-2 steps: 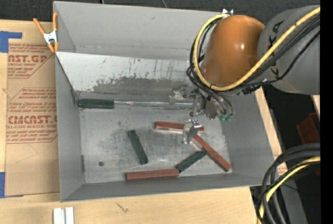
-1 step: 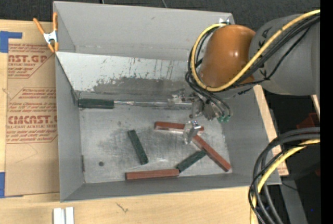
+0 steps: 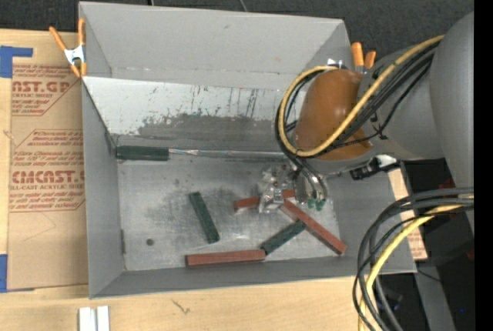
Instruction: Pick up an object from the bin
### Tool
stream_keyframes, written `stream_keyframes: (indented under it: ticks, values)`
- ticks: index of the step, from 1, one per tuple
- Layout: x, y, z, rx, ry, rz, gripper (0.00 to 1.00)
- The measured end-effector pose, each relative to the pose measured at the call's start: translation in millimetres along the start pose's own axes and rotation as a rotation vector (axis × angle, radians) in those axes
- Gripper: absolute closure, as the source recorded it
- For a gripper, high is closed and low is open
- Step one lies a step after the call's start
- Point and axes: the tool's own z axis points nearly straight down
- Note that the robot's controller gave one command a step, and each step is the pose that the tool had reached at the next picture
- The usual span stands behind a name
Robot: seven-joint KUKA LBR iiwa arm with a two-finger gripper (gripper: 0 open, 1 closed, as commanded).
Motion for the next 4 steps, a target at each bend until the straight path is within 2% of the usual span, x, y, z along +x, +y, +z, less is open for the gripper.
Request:
stream_keyframes:
  ticks: [1, 2, 3, 4]
  values:
    - [0.0, 0.0, 0.0, 0.000, 0.000, 0.000, 1.00]
    - [1.9, 5.7, -170.7, -0.001, -0.006, 0.029, 1.00]
    - [3.2, 5.6, -167.7, 0.000, 0.000, 0.029, 1.00]
    - [-16.1, 13.1, -58.6, 0.000, 0.006, -0.016, 0.00]
